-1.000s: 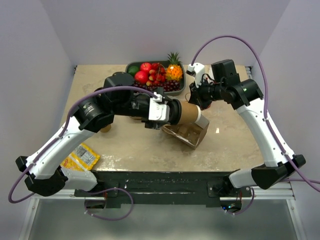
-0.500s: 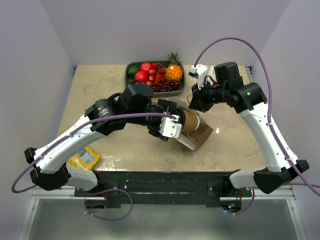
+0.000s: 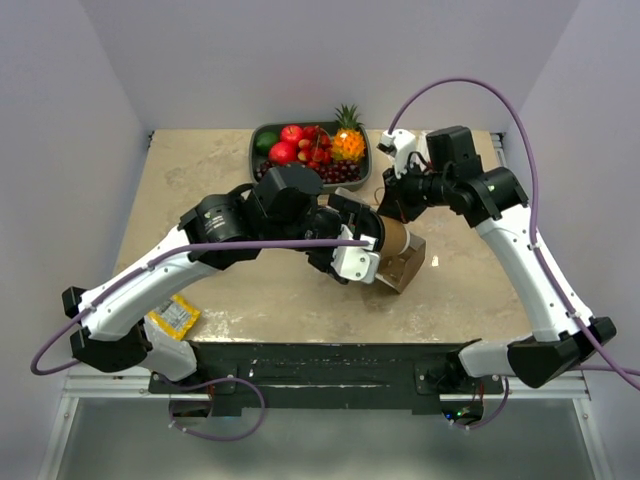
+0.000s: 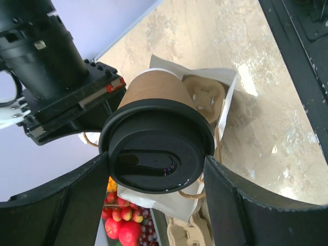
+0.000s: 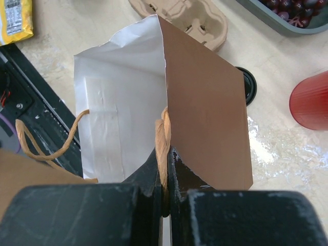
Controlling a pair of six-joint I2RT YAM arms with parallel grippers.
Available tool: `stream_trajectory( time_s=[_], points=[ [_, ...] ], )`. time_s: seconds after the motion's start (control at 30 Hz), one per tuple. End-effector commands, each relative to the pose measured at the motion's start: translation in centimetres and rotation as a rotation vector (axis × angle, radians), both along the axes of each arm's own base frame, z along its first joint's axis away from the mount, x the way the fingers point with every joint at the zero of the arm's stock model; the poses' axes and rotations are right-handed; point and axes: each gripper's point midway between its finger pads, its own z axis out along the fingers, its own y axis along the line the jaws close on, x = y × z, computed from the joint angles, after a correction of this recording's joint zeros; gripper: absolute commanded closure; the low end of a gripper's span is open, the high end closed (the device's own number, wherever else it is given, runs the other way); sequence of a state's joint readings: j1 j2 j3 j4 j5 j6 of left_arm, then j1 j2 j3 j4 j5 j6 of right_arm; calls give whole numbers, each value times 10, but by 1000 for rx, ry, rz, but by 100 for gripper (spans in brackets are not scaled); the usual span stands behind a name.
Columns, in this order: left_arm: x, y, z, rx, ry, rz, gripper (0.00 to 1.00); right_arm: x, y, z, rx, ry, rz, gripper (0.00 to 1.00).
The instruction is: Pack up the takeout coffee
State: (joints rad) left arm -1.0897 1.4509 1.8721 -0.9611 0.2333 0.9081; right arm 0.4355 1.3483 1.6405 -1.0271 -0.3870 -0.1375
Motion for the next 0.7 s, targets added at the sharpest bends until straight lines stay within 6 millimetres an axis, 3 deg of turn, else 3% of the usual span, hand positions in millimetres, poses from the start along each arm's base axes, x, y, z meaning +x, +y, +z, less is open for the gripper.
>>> stream_trajectory(
  time_s=[0.0, 0.13, 0.23, 0.3, 0.43, 0.57, 0.63, 0.67],
  points=[
    [-2, 1, 51, -156, -70, 4, 45, 1, -2, 10, 27, -27, -32, 100],
    [-6, 3, 63, -208, -80, 4, 44, 10, -9, 12, 29, -26, -75, 100],
    [-6, 4, 69, -233, -72, 18, 45, 18, -17, 24, 26, -67, -107, 100],
    [-1, 3, 77, -267, -86, 47, 46, 20, -19, 35, 23, -102, -108, 100],
    [15, 7, 82, -310, -150, 125, 47, 13, -19, 39, 25, -114, -82, 100],
    [33, 9, 61, -272, -207, 195, 49, 7, -20, 34, 24, -97, -75, 100],
    [41, 14, 60, -285, -249, 236, 50, 7, -19, 35, 29, -97, -70, 100],
    [43, 14, 47, -263, -253, 240, 50, 6, -19, 36, 30, -100, -66, 100]
  ],
)
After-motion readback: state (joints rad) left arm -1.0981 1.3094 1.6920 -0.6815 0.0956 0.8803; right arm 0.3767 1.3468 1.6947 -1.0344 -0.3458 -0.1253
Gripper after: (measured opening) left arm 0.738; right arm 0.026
